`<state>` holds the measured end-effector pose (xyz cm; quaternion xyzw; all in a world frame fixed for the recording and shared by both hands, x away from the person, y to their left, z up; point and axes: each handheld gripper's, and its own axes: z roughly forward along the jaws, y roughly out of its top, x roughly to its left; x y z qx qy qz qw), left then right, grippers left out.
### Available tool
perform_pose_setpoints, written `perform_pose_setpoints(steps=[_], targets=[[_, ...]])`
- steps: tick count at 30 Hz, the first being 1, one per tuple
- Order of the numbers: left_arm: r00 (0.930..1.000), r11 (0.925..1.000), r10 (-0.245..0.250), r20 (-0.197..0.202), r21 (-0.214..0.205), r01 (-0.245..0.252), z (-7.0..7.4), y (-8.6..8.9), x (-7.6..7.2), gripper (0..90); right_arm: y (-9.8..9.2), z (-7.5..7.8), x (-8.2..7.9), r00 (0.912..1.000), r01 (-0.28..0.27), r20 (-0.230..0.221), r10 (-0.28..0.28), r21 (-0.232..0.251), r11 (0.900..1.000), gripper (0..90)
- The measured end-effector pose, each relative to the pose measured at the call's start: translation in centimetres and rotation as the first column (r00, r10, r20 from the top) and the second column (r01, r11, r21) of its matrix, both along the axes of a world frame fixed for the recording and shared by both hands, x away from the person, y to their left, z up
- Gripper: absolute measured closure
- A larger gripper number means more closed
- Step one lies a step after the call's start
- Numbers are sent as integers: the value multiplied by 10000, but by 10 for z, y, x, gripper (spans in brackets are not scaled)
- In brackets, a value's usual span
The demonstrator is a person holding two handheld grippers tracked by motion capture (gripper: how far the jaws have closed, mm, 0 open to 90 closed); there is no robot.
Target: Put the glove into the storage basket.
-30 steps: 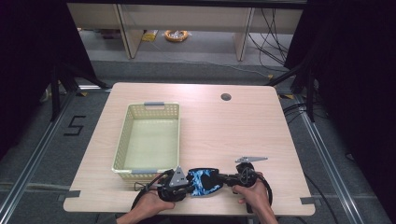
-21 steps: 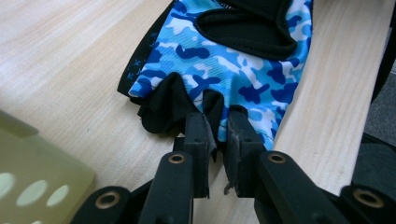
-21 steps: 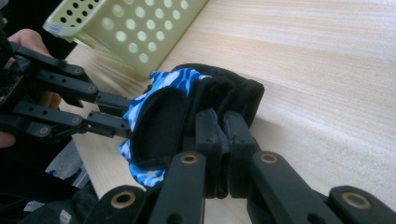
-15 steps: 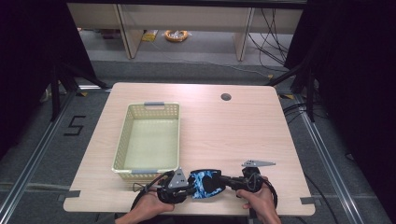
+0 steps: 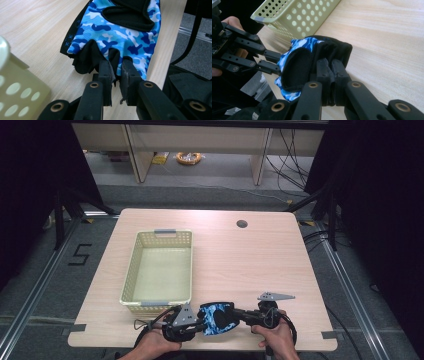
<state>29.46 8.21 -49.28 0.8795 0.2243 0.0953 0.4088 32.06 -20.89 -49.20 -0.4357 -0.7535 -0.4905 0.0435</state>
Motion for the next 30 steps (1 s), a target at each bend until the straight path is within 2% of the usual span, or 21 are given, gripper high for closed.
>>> perform_pose_setpoints(steps=[3, 4, 5, 6, 7, 9, 10, 13, 14, 16, 17, 18, 19, 20, 21, 22, 25, 27, 28, 29, 30], targets=[[10000, 10000, -18, 82, -59, 18, 3, 2, -2, 796, 4, 6, -4, 9999, 78, -73, -78, 47, 10000, 867], [9999, 9997, 101, 92, -245, -99, 4, 1, -4, 796, 3, 8, -6, 9999, 15, 103, -14, -83, 10000, 867], [9998, 10000, 6, 178, -94, -5, 6, 2, -5, 796, 5, 11, -10, 9994, 193, -268, -195, -78, 9998, 867], [9998, 9997, 83, 153, -222, -80, 7, 1, -7, 796, 4, 10, -9, 9998, 89, 162, -88, -50, 9999, 867], [9997, 9997, 53, 240, -233, -47, 9, 1, -7, 796, 4, 11, -10, 9996, 98, 258, -96, -51, 9999, 867], [9993, 9996, -160, 351, -212, 167, 13, 2, -7, 796, 3, 15, -14, 9994, 251, 234, -252, 51, 9997, 867], [9993, 9993, -42, 384, -376, 57, 15, 2, -8, 796, 3, 17, -17, 9996, 266, 32, -267, 170, 9995, 867], [9991, 9998, -110, 418, -186, 118, 20, 4, -9, 796, 2, 20, -20, 9988, 219, 426, -222, 59, 9997, 867], [9993, 9994, -164, 325, -297, 174, 21, 4, -10, 796, 2, 20, -21, 9980, 246, 581, -249, 56, 9997, 867], [9990, 9996, -110, 431, -273, 122, 24, 4, -11, 795, 2, 24, -23, 9987, 208, 452, -215, 173, 9996, 867], [9990, 9996, -198, 408, -215, 207, 25, 5, -10, 794, 4, 26, -25, 9993, 324, 178, -329, 261, 9991, 867], [9988, 9998, -145, 466, -143, 152, 27, 5, -10, 794, 3, 25, -22, 9976, 218, 658, -228, 157, 9996, 867], [9988, 9998, -141, 478, -115, 147, 29, 6, -10, 795, 3, 28, -23, 9987, 219, 445, -229, 228, 9995, 867], [9988, 9996, -94, 476, -262, 106, 31, 6, -10, 795, 4, 29, -23, 9985, 273, 468, -284, 233, 9994, 867], [9983, 9997, -182, 554, -170, 192, 34, 8, -8, 795, 4, 31, -22, 9987, 194, 473, -209, 308, 9993, 867], [9988, 9995, -18, 490, -324, 34, 36, 8, -8, 796, 5, 32, -21, 9970, 142, 749, -167, 330, 9994, 867], [9988, 9990, -56, 493, -442, 78, 43, 11, -7, 795, 5, 39, -20, 9967, 91, 799, -141, 630, 9980, 867], [9977, 9991, -87, 665, -418, 115, 48, 12, -6, 794, 7, 45, -18, 9951, 64, 979, -117, 543, 9985, 867], [9979, 9991, 2, 648, -431, 26, 51, 12, -6, 795, 8, 49, -19, 9971, 61, 757, -108, 626, 9980, 867], [9970, 9994, -65, 766, -333, 90, 54, 14, -5, 794, 7, 50, -15, 9930, -39, 1184, -7, 379, 9993, 867], [9970, 9994, -65, 766, -333, 90, 54, 14, -5, 794, 10, 55, -16, 9954, -1, 953, -51, 540, 9985, 867]])
